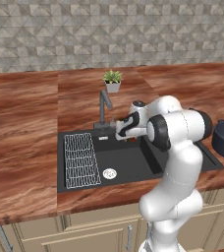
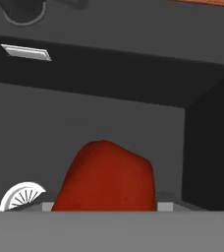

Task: Dump the bell pepper from the pot into the sink. Then turn on the water and wash the bell pepper. Then turn off the water and put the bell pepper back in the pot.

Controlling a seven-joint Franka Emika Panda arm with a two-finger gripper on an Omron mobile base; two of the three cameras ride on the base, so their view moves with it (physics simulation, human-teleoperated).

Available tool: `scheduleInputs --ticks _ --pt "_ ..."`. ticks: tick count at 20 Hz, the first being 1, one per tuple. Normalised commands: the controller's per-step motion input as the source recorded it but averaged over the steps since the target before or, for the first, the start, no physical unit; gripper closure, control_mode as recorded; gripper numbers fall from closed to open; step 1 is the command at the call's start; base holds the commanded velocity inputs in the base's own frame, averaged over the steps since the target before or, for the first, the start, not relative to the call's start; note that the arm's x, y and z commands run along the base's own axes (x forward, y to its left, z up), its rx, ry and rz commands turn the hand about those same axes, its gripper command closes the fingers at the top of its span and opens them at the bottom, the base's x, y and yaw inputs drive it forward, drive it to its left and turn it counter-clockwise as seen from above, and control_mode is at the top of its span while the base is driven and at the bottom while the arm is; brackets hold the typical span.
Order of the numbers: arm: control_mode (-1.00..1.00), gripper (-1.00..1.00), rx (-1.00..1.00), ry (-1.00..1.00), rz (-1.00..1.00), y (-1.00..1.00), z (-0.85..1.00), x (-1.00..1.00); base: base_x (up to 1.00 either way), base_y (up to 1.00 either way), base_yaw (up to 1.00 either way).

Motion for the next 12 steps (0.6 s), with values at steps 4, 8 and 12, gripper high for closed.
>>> scheduleInputs --ticks 4,8,12 --pt "-1.0 1.0 -0.01 0.0 0.0 -0.28 0.75 0.0 0.0 0.0 0.0" --pt "-1.0 1.0 -0.05 0.02 0.0 -0.44 0.21 0.0 0.0 0.0 0.0" --pt "-1.0 1.0 -0.08 0.01 0.0 -0.61 0.14 0.0 0.0 0.0 0.0"
